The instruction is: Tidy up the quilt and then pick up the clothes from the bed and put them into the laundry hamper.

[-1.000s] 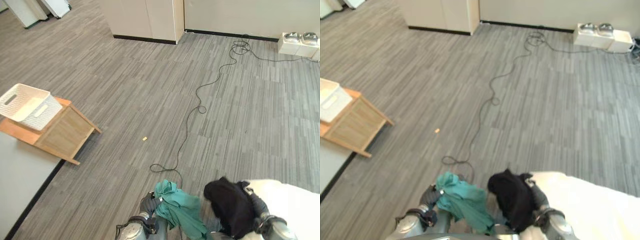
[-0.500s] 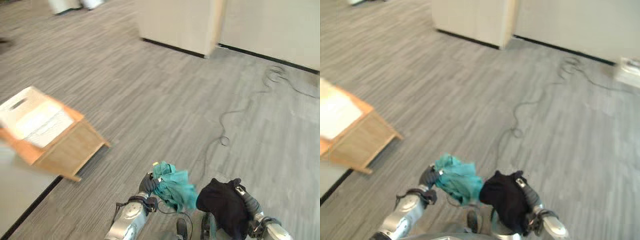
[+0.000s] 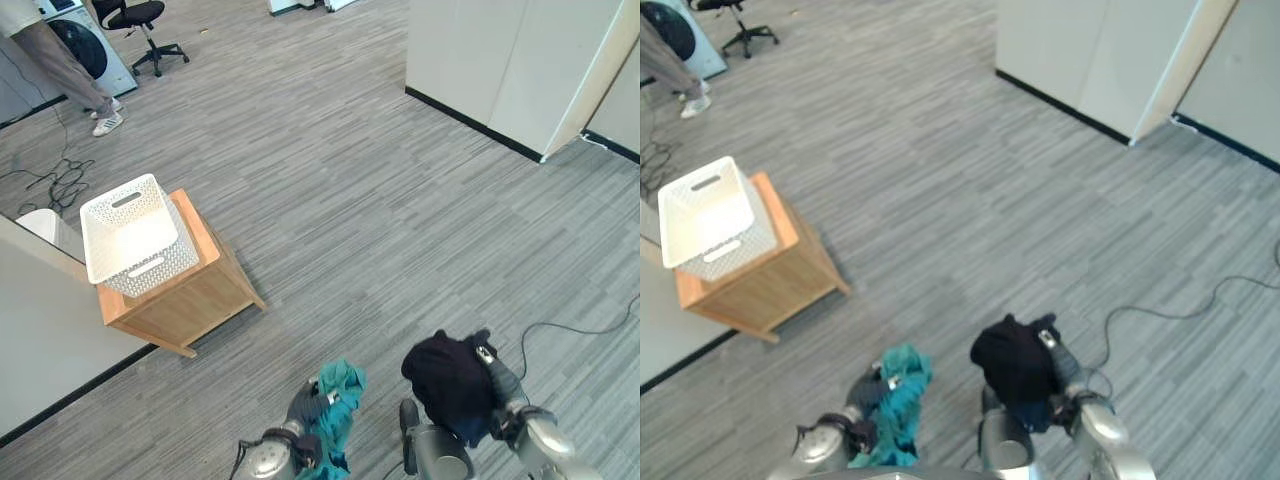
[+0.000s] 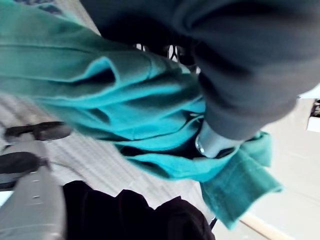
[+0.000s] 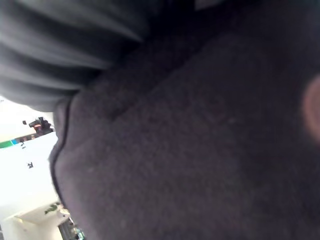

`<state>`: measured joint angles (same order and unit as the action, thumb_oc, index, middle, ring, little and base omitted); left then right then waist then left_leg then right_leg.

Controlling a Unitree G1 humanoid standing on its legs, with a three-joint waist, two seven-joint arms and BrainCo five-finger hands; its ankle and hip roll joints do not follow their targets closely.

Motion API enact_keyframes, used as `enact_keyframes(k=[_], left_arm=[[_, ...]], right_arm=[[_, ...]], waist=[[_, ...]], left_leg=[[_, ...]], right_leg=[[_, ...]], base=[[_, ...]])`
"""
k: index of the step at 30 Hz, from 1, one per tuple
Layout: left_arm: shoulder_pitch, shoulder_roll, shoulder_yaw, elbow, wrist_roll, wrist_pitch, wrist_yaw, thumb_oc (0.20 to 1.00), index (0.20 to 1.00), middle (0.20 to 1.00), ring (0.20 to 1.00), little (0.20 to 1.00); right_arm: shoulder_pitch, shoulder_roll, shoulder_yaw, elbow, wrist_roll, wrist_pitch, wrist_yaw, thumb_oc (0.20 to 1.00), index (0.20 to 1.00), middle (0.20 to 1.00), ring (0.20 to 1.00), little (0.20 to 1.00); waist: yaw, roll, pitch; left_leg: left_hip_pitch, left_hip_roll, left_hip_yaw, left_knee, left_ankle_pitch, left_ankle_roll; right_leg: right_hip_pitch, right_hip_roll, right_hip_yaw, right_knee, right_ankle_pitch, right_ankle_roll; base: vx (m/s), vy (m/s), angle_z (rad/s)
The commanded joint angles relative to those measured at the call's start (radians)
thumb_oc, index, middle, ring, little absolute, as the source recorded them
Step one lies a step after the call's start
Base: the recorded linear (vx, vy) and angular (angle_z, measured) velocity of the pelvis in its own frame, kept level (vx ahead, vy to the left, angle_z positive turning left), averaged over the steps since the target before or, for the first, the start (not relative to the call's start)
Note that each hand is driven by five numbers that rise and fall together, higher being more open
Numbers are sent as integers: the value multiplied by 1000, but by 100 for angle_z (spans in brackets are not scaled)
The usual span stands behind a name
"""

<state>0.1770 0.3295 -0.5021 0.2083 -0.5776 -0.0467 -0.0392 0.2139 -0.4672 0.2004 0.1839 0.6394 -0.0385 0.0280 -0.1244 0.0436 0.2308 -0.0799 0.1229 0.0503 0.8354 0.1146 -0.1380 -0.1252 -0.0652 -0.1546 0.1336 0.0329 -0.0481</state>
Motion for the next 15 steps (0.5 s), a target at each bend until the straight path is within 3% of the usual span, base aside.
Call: enact_keyframes(k=[1, 2, 3, 4, 6, 8, 11, 12, 13, 14, 15], left_arm=[[24, 30, 33, -45, -41, -7, -6, 200, 200, 200, 200, 200], [37, 28, 36, -38, -36, -13, -1, 200, 200, 200, 200, 200], [46, 29, 37, -35, -37, -20, 2, 200, 200, 200, 200, 200], [61, 35, 36, -41, -48, -26, 10, 200, 200, 200, 200, 200], [77, 47, 33, -54, -57, -38, 17, 200, 200, 200, 200, 200], [88, 60, 29, -72, -72, -50, 23, 200, 200, 200, 200, 200], [96, 70, 47, -81, -94, -62, 3, 200, 200, 200, 200, 200], [99, 67, 54, -77, -92, -58, 4, 200, 200, 200, 200, 200], [97, 64, 50, -61, -90, -59, 19, 200, 200, 200, 200, 200], [90, 64, 48, -58, -87, -74, 17, 200, 200, 200, 200, 200], [88, 67, 50, -65, -89, -70, 15, 200, 200, 200, 200, 200]], right_arm=[[45, -37, 0, -66, 38, -26, 56, 200, 200, 200, 200, 200], [55, -45, -5, -89, 27, -7, 72, 200, 200, 200, 200, 200], [61, -51, -3, -103, 21, 3, 79, 200, 200, 200, 200, 200], [85, -67, 3, -137, 21, 16, 75, 200, 200, 200, 200, 200], [118, -86, 16, -169, 27, 14, 65, 200, 200, 200, 200, 200], [134, -99, 28, -170, 24, -12, 73, 200, 200, 200, 200, 200], [122, -121, 39, -172, 11, -22, 85, 200, 200, 200, 200, 200], [116, -120, 42, -169, 10, -11, 82, 200, 200, 200, 200, 200], [108, -110, 55, -162, 18, 14, 64, 200, 200, 200, 200, 200], [102, -89, 63, -150, 11, 14, 64, 200, 200, 200, 200, 200], [103, -84, 62, -150, 7, 13, 67, 200, 200, 200, 200, 200]], waist=[[16, -41, 0], [41, -41, 6], [51, -39, 7], [67, -32, 5], [85, -32, -1], [104, -34, -5], [115, -30, -14], [121, -31, -22], [130, -48, -37], [157, -61, -50], [162, -64, -52]], left_leg=[[-121, -23, 102, -185, -64, 56], [-143, -69, 101, -309, -77, 68], [-154, -80, 95, -380, -72, 71], [-155, -78, 101, -570, -44, 72], [-150, -77, 109, -789, 3, 72], [-172, -67, 85, -907, 11, 68], [-182, -29, 161, -911, -3, 70], [-173, -29, 162, -910, -8, 75], [-153, -54, 186, -888, -6, 97], [-164, -95, 150, -830, -4, 123], [-163, -106, 142, -820, -7, 132]], right_leg=[[147, -79, -65, -117, 12, 121], [183, -73, -68, -119, -11, 135], [194, -66, -64, -122, -19, 141], [227, -56, -64, -128, -39, 154], [276, -60, -57, -141, -59, 170], [325, -67, -48, -144, -89, 183], [389, -97, -100, -99, -170, 212], [402, -109, -102, -75, -171, 227], [439, -131, -103, -16, -143, 241], [452, -156, -97, 99, -73, 246], [445, -164, -98, 141, -54, 248]], base=[[502, 8, 22], [506, 60, -1], [700, 129, -25], [630, 144, -43], [665, 160, -26], [648, 175, -15], [630, 275, -54], [747, 337, -32], [782, 302, -29], [668, 259, -36], [600, 251, -35]])
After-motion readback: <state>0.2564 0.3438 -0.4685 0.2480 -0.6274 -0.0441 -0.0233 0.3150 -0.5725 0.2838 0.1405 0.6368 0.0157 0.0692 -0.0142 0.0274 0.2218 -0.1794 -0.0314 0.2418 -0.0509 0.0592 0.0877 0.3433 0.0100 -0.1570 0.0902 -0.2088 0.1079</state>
